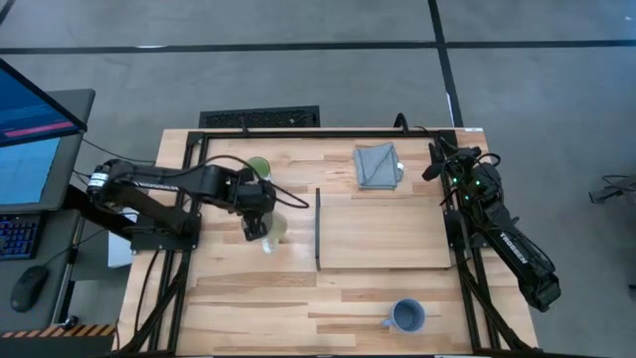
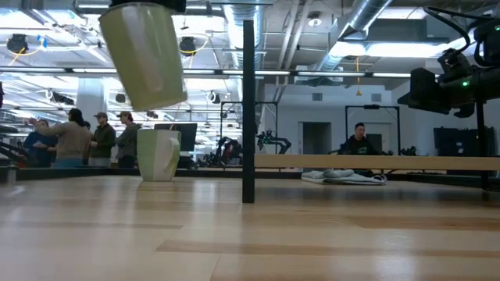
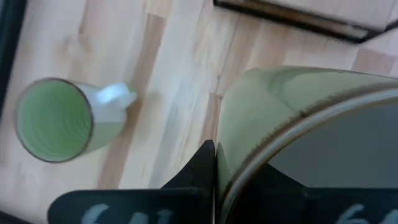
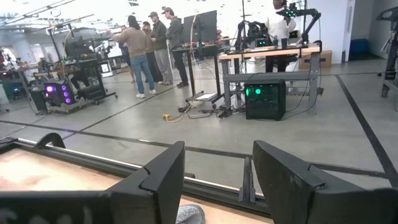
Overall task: Stack small to large cups/mugs on shelf
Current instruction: Put the light green mug on the shelf
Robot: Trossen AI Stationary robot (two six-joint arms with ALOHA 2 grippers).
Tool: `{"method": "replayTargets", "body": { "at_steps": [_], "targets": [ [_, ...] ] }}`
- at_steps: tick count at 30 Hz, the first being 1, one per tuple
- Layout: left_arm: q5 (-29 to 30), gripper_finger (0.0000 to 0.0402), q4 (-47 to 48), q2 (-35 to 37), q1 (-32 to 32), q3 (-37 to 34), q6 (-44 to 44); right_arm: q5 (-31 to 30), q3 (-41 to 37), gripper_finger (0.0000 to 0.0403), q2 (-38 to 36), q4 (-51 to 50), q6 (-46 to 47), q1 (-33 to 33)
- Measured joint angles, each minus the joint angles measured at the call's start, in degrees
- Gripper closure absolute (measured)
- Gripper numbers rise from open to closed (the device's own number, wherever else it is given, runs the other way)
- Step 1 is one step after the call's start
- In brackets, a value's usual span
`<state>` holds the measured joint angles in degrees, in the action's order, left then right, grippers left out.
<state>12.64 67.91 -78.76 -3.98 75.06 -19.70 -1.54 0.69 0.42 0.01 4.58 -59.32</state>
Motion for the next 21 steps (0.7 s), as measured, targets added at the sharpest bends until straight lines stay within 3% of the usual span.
{"method": "replayTargets", "body": {
  "at_steps": [21],
  "targets": [
    [2.19,0.0391,-5.45,0.0,12.3,6.83,13.25,0.01,0.0,0.0191,0.0,0.0,0.04,0.0]
  ]
}}
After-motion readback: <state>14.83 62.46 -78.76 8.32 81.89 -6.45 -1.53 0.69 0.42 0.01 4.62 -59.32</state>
